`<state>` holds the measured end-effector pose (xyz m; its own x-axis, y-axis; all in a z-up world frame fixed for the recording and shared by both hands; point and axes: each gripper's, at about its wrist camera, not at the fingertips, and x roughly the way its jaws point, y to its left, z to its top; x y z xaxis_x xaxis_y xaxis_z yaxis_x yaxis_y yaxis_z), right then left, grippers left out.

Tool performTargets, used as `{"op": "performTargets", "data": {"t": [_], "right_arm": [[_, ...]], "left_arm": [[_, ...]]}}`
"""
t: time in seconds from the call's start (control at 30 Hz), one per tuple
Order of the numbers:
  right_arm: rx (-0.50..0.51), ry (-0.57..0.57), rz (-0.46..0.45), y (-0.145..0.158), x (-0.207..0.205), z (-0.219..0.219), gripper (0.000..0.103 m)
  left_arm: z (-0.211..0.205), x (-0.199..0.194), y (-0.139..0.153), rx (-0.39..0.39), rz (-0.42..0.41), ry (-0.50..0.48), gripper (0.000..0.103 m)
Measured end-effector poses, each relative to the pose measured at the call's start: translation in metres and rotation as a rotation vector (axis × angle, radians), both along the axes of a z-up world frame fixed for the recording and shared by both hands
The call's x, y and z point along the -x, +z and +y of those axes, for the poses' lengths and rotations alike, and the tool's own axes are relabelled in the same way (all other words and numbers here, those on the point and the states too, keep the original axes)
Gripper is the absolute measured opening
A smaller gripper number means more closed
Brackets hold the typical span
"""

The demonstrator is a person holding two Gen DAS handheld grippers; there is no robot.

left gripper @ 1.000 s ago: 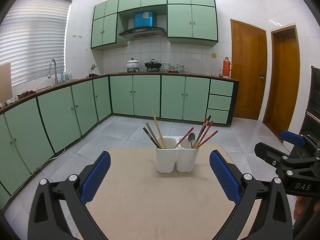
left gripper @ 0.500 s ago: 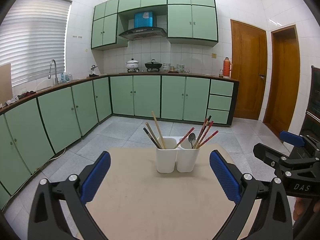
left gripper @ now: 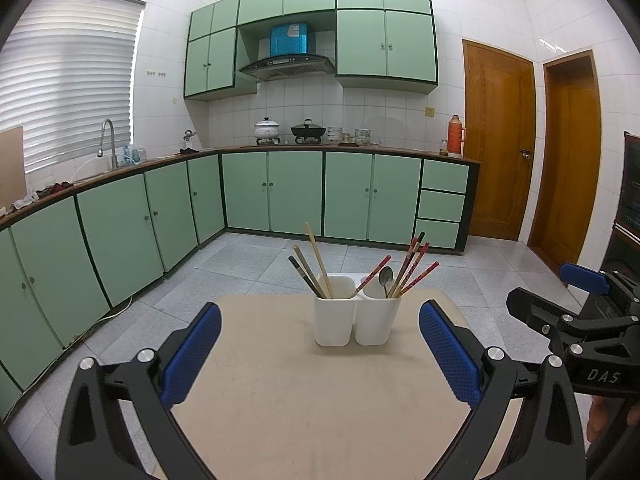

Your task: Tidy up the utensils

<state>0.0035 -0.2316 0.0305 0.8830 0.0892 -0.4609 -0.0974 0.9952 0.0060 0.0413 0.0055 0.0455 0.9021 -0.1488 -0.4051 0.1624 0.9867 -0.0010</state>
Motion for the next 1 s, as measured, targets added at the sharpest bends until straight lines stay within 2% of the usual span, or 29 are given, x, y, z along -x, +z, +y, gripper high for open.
{"op": "performTargets", "data": {"t": [1.0], "right_arm": [[0.000,-0.001,0.002,-0.0004,-0.0008,0.0015,0.098]], "left_arm": [[0.0024,-0.0016,0.0006,0.000,0.002,-0.001,0.097]]}}
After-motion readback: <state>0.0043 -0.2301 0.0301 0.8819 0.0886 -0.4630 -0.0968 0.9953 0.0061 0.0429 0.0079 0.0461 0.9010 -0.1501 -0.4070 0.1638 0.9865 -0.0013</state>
